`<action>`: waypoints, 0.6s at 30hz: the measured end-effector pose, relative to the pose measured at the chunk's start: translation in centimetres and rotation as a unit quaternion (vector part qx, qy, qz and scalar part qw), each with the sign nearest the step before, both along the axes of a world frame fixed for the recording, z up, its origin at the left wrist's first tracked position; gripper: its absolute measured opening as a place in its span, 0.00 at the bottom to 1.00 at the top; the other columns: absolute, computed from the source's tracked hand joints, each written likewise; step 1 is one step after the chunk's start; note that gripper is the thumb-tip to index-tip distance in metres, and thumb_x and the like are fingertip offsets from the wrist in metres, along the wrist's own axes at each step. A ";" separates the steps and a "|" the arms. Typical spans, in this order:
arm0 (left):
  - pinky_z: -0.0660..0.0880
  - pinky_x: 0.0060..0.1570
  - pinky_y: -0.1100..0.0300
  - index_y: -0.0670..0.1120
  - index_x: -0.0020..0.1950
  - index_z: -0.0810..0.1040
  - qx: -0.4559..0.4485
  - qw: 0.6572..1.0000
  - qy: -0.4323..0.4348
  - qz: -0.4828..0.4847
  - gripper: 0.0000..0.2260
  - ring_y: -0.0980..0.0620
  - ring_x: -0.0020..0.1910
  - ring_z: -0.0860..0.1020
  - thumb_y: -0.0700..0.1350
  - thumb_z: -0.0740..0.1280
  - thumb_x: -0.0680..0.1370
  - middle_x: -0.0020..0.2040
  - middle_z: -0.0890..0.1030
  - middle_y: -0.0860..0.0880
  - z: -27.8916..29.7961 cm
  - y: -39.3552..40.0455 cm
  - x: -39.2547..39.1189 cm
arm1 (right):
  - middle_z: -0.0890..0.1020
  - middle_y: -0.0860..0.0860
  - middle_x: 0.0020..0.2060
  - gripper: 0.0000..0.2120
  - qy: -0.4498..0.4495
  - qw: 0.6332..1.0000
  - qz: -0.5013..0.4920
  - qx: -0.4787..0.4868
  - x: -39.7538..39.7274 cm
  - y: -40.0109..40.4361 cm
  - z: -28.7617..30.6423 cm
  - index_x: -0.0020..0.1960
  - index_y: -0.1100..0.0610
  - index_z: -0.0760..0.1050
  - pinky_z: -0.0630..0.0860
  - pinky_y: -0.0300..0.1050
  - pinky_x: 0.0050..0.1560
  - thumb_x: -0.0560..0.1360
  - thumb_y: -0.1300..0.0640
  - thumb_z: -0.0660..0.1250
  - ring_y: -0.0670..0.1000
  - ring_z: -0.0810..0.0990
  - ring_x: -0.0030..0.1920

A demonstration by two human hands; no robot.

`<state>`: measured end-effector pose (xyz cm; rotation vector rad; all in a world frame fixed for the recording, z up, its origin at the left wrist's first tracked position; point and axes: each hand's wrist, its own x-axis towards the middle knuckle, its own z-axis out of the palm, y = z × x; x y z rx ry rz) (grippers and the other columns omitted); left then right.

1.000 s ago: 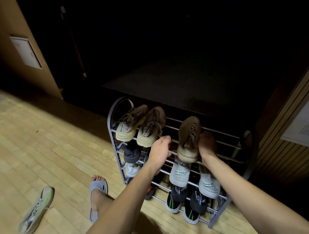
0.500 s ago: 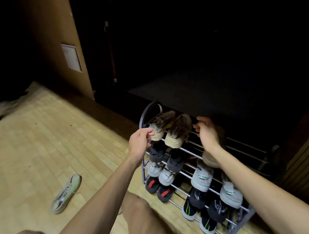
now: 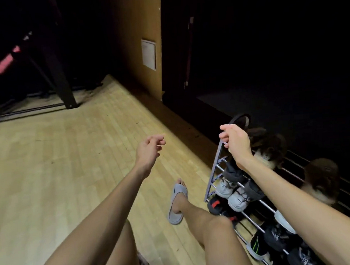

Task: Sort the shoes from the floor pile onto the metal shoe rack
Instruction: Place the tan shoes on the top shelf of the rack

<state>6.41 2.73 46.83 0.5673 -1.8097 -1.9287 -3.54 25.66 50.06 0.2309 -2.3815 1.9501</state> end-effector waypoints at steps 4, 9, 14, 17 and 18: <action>0.69 0.36 0.62 0.49 0.46 0.81 -0.007 0.999 -0.018 0.030 0.10 0.56 0.37 0.74 0.43 0.60 0.79 0.41 0.83 0.53 -1.4 -4.8 2.3 | 0.80 0.50 0.39 0.13 -0.012 0.999 0.044 0.013 0.3 -5.2 -0.5 0.49 0.51 0.80 0.72 0.44 0.42 0.77 0.58 0.57 0.47 0.75 0.40; 0.68 0.35 0.62 0.47 0.47 0.81 -0.001 0.996 -0.041 0.081 0.10 0.56 0.36 0.73 0.42 0.59 0.79 0.40 0.82 0.53 -3.9 -11.2 4.1 | 0.82 0.50 0.42 0.13 -0.007 0.994 0.094 0.058 0.3 -12.7 -2.8 0.52 0.50 0.80 0.75 0.48 0.47 0.76 0.54 0.57 0.48 0.77 0.44; 0.68 0.34 0.63 0.45 0.48 0.81 0.007 0.992 -0.076 0.103 0.11 0.55 0.36 0.73 0.42 0.59 0.80 0.41 0.82 0.51 -7.8 -16.0 4.5 | 0.80 0.48 0.39 0.12 -0.033 0.988 0.125 0.088 -0.3 -18.6 -6.8 0.49 0.50 0.79 0.73 0.46 0.46 0.78 0.55 0.57 0.47 0.76 0.41; 0.68 0.34 0.63 0.43 0.50 0.81 0.009 0.988 -0.103 0.112 0.11 0.54 0.36 0.73 0.41 0.58 0.80 0.41 0.81 0.50 -10.8 -18.3 4.1 | 0.79 0.46 0.37 0.10 -0.065 0.983 0.141 0.099 -1.0 -21.4 -9.9 0.47 0.49 0.79 0.73 0.44 0.43 0.78 0.55 0.59 0.46 0.75 0.39; 0.68 0.34 0.63 0.43 0.50 0.81 0.011 0.987 -0.112 0.114 0.11 0.54 0.36 0.73 0.41 0.58 0.80 0.41 0.81 0.49 -11.9 -19.0 3.9 | 0.79 0.46 0.36 0.10 -0.080 0.981 0.145 0.102 -1.4 -22.2 -11.0 0.47 0.48 0.79 0.72 0.43 0.42 0.78 0.54 0.59 0.46 0.75 0.39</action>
